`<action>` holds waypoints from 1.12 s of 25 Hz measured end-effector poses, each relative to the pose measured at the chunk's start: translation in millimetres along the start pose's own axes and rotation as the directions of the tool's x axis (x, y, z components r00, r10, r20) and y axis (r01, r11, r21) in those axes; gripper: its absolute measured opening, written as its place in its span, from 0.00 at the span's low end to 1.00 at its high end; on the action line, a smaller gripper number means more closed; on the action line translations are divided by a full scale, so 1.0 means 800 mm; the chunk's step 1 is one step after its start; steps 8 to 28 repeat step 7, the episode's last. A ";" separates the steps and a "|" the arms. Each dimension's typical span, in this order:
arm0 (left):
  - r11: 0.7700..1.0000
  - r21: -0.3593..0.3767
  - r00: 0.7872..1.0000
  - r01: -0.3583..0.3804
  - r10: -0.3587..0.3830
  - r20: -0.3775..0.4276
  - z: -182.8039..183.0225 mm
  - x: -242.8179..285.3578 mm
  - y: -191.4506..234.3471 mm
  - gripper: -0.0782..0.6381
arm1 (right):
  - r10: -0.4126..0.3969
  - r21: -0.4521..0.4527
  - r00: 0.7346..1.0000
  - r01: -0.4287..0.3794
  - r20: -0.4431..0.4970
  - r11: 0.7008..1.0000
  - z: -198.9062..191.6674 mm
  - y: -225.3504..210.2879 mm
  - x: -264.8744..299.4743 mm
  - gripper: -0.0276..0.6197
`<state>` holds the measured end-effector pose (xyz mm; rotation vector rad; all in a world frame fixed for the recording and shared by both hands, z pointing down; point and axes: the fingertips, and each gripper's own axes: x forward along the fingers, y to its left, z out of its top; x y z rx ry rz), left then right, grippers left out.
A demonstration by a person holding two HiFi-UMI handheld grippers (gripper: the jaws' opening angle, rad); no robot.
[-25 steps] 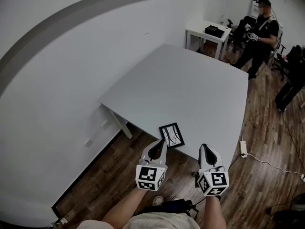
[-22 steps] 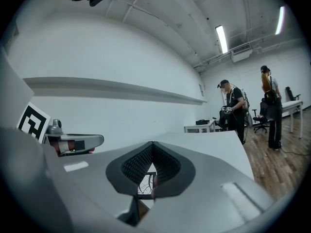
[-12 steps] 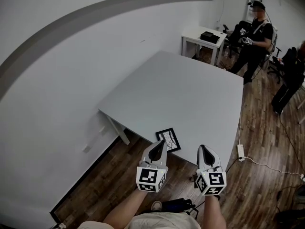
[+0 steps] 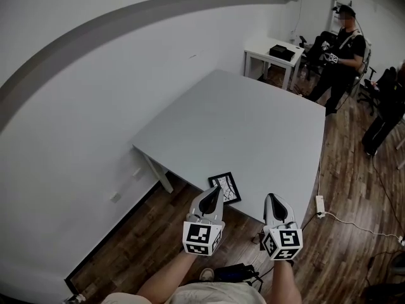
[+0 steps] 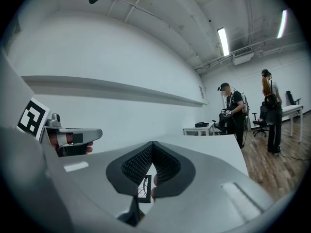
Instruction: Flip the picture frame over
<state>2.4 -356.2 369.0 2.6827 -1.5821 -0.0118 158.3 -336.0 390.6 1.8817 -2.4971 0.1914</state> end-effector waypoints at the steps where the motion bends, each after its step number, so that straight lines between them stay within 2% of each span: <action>1: 1.000 0.001 1.000 -0.001 0.001 -0.001 0.000 0.001 0.001 0.11 | -0.002 0.001 1.000 0.002 0.000 1.000 0.000 -0.001 0.000 0.08; 28: 1.000 0.008 1.000 -0.009 0.009 0.002 0.001 0.001 0.003 0.11 | -0.004 -0.004 1.000 0.004 -0.009 1.000 -0.003 -0.005 -0.001 0.08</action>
